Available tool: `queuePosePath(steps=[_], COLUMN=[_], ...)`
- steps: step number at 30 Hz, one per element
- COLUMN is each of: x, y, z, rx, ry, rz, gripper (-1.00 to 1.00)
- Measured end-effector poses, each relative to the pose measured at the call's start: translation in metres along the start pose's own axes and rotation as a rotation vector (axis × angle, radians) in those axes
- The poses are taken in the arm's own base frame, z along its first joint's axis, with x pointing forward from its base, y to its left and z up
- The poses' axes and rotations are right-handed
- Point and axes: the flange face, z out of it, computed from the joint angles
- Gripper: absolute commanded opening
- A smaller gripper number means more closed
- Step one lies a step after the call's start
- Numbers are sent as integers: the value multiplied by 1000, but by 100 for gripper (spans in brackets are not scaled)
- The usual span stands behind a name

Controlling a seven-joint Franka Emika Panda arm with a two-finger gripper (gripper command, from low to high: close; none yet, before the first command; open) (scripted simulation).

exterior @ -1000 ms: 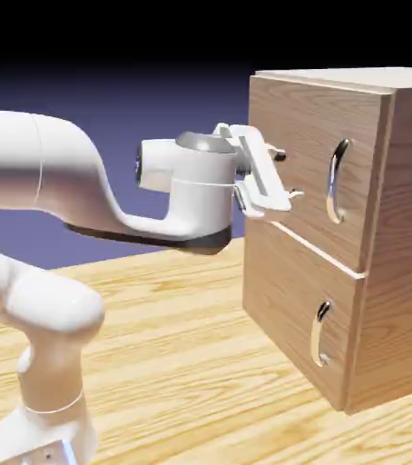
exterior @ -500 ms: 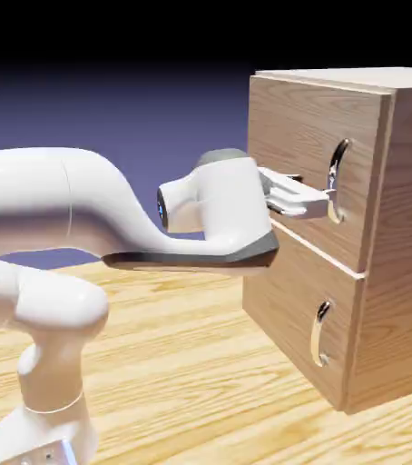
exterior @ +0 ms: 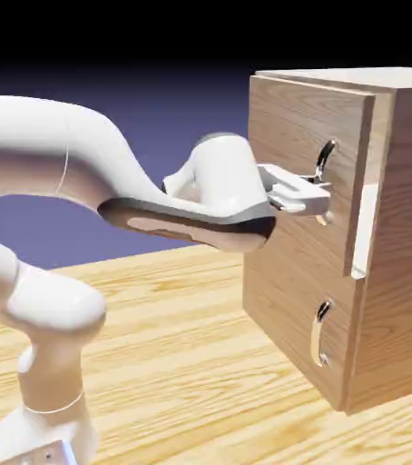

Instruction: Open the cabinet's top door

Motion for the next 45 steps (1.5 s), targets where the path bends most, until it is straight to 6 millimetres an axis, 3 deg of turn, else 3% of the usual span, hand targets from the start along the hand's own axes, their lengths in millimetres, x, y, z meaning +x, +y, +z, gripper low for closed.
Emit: queuePosePath(steps=[17,34,45], x=[42,83,125], y=[42,83,126], z=[-109,-171,-214], rx=[209,352,477], ry=[-209,-352,-476], rz=[0,-1,1], gripper=[-100,-100,-100])
